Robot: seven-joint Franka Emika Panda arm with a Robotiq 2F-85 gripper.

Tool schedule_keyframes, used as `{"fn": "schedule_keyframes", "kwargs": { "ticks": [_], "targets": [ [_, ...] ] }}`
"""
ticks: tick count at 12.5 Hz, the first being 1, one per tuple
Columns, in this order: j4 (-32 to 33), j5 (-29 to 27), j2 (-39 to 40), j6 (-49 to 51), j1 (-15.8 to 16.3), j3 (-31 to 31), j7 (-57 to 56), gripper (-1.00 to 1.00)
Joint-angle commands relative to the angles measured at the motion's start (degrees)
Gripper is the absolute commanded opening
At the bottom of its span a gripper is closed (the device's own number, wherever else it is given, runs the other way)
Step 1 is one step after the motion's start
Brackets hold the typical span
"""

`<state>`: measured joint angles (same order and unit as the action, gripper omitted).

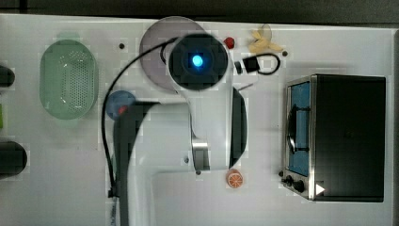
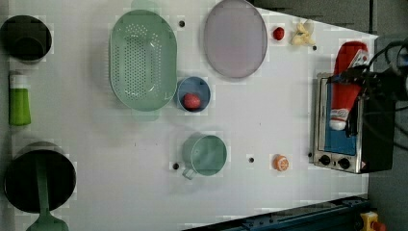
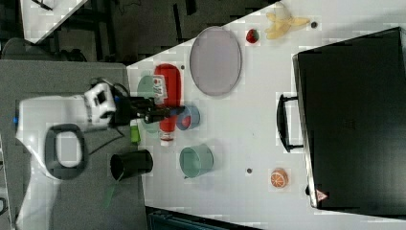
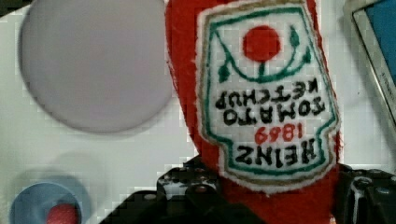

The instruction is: Pick ketchup from plate and place it on table.

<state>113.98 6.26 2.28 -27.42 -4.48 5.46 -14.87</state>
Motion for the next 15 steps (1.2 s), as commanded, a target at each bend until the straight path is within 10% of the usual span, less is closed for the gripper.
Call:
{"fn": "schedule_keyframes", "kwargs": {
  "ticks": [1, 8, 12, 15],
  "targets": [
    [9.5, -2.1, 1.1, -6.5, -1.3, -1.7, 4.0, 0.20],
    [23.1, -5.1, 7.2, -28.2, -1.6, -2.8, 4.0, 0.20],
    [25.4, -5.1, 9.6, -32.6, -1.5, -2.9, 4.0, 0.93],
    [24.3, -5.1, 6.7, -32.3, -1.5, -2.9, 4.0, 1.00]
  ]
}}
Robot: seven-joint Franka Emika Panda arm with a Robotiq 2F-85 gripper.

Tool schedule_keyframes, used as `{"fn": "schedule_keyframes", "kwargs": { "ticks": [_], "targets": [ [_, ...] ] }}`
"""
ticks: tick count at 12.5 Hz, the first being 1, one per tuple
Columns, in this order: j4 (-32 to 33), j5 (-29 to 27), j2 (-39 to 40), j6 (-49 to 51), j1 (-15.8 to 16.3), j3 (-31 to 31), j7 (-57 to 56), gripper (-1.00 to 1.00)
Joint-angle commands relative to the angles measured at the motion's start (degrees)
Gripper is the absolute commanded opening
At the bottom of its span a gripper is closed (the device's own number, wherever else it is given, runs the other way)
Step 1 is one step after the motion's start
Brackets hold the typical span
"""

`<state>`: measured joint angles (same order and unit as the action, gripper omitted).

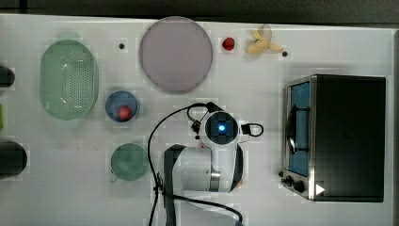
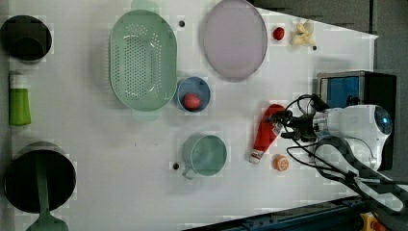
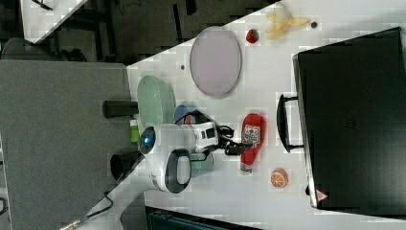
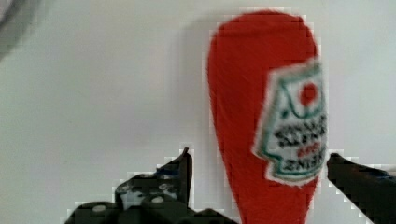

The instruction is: Pick ketchup from plate and place it on table.

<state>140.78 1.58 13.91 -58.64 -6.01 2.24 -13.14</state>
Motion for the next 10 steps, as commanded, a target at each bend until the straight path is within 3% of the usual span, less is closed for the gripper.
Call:
{"fn": "schedule_keyframes", "kwargs": {
  "ticks": [1, 5, 10],
  "targets": [
    [-3.5, -0.4, -6.8, -0.3, 0.0, 0.4, 2.3, 1.00],
    [-11.6, -0.5, -14.2, 15.4, 0.0, 0.3, 3.4, 1.00],
    [-30.0, -1.2, -17.2, 36.0, 0.1, 0.4, 8.7, 1.00]
  ]
}}
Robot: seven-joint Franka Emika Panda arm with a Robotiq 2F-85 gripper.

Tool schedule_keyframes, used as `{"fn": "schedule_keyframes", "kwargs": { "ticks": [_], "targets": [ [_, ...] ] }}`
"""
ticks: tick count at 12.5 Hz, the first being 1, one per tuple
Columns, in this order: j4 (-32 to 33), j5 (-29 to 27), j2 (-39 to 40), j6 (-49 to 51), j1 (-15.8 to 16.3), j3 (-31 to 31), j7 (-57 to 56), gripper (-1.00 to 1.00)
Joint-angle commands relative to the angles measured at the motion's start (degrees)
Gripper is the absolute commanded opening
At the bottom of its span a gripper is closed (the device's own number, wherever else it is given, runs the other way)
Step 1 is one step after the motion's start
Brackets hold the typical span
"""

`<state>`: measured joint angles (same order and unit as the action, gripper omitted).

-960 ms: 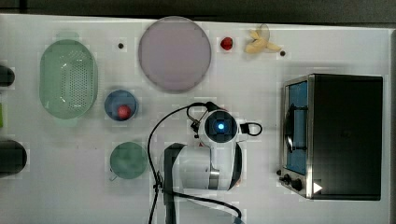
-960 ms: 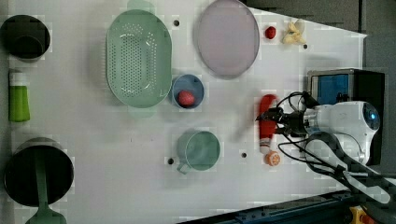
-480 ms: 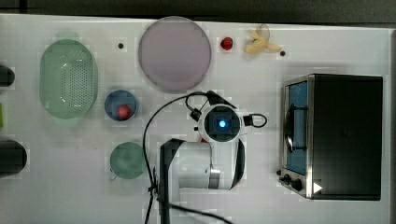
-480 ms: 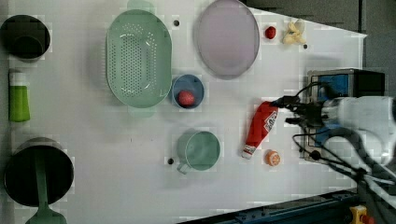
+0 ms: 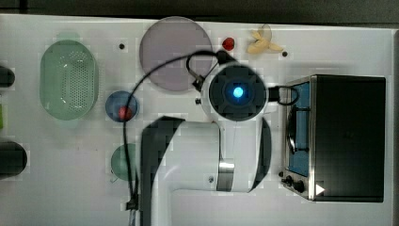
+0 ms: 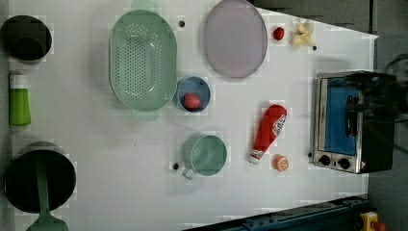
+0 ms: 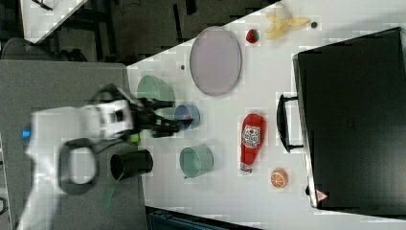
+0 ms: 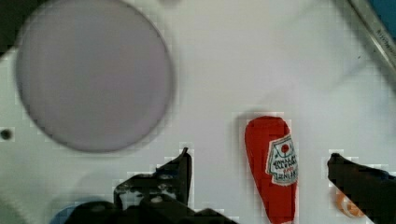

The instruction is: Pick ketchup from plate and place it on table.

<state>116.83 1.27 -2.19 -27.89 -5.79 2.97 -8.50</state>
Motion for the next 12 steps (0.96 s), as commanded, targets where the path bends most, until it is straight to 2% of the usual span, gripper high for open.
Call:
{"fn": "schedule_keyframes", "kwargs": {
  "ticks": [1, 5, 12],
  "targets": [
    [-9.8, -0.9, -0.9, 9.9, -0.1, -0.3, 4.1, 1.00],
    [-17.9, -0.9, -1.0, 24.4, -0.1, -0.5, 4.1, 1.00],
    [-18.0, -0.9, -0.8, 24.8, -0.1, -0.5, 4.1, 1.00]
  ]
}}
